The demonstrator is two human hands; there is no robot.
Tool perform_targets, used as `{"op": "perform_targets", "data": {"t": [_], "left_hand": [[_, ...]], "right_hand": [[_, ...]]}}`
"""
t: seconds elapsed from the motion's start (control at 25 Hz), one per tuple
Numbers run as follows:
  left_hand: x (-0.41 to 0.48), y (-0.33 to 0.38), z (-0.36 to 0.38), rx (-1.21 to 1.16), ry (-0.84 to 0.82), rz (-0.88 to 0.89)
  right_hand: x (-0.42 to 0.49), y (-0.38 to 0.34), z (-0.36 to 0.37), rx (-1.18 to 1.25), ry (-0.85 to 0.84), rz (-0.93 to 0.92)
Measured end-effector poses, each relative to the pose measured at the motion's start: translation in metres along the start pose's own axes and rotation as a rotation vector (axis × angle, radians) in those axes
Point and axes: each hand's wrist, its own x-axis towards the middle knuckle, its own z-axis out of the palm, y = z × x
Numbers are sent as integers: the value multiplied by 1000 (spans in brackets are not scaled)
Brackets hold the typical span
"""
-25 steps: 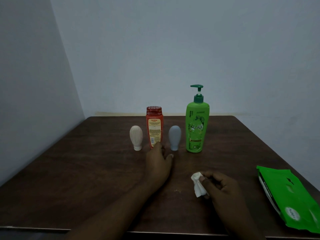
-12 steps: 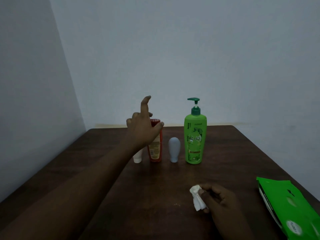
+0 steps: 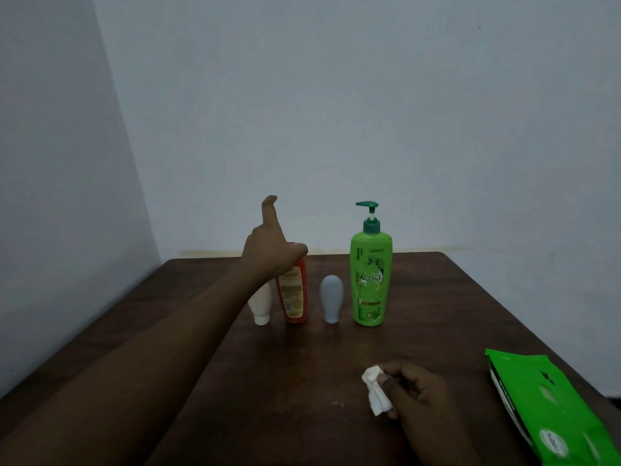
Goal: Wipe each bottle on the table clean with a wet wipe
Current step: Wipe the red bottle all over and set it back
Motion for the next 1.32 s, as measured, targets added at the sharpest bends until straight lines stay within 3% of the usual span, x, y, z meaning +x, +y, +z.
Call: {"op": "perform_targets", "data": {"t": [0.2,0.64,0.8,1.0,1.16,1.32], "left_hand": [[-32,-8,-33,-171,-37,-196],[-176,-64,-55,-823,-259,-778],[-194,-73,-48,-799,-404,-804],[-195,-82,-51,-815,-469,-760],[-208,-94,-49,-742,-512,-568],[-217,-105,-42,-548,-445,-356]], "right_hand": [[-4,-5,2,39,4,9],[-10,-6,5,14,90,65],[-10,-7,5,-10,85,84],[-11,-7,6,-19,105,56],[-12,-8,7,-30,97,64],[-12,-12,8,-44,101,84]]}}
